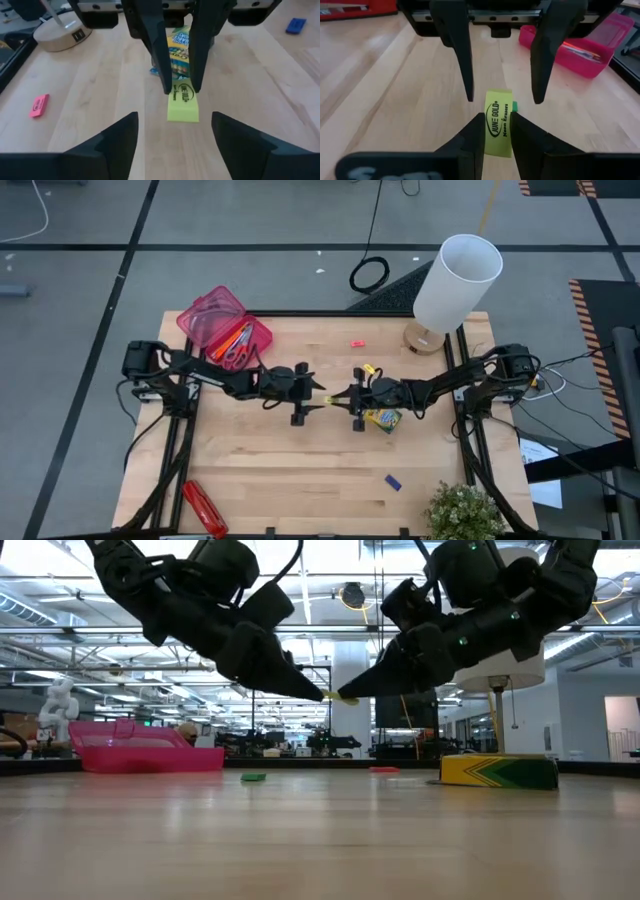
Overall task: Pack school essentials
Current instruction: Put the light green eraser into the pink supply box
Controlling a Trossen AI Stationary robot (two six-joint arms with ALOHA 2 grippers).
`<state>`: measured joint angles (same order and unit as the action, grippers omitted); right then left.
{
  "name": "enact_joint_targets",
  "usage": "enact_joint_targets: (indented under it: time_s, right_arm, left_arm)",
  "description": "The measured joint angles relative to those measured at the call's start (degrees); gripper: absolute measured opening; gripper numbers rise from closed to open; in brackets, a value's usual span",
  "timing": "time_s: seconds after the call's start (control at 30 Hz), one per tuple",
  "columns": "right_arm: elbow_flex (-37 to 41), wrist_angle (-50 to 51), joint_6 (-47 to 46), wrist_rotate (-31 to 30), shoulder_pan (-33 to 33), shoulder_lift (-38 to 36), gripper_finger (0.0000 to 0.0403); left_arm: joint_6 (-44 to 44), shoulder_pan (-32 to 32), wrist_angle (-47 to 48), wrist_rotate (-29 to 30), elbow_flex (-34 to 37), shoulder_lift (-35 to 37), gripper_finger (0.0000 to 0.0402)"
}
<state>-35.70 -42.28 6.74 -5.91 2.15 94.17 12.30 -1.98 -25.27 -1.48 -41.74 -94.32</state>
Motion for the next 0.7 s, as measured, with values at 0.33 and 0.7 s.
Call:
enact_joint_targets:
  time_s: [0.33, 0.7]
  right_arm:
    - [-0.02, -2.20, -0.04, 0.00, 0.00, 0.02, 0.0075]
    - [-0.02, -2.10, -0.04, -0.04, 0.00, 0.04, 0.0075]
  left_arm:
    - [0.01, 0.02, -2.00, 0.05, -0.02, 0.00, 0.0203]
    - [0.33, 0.02, -2.04, 0.00, -0.02, 0.00, 0.0143]
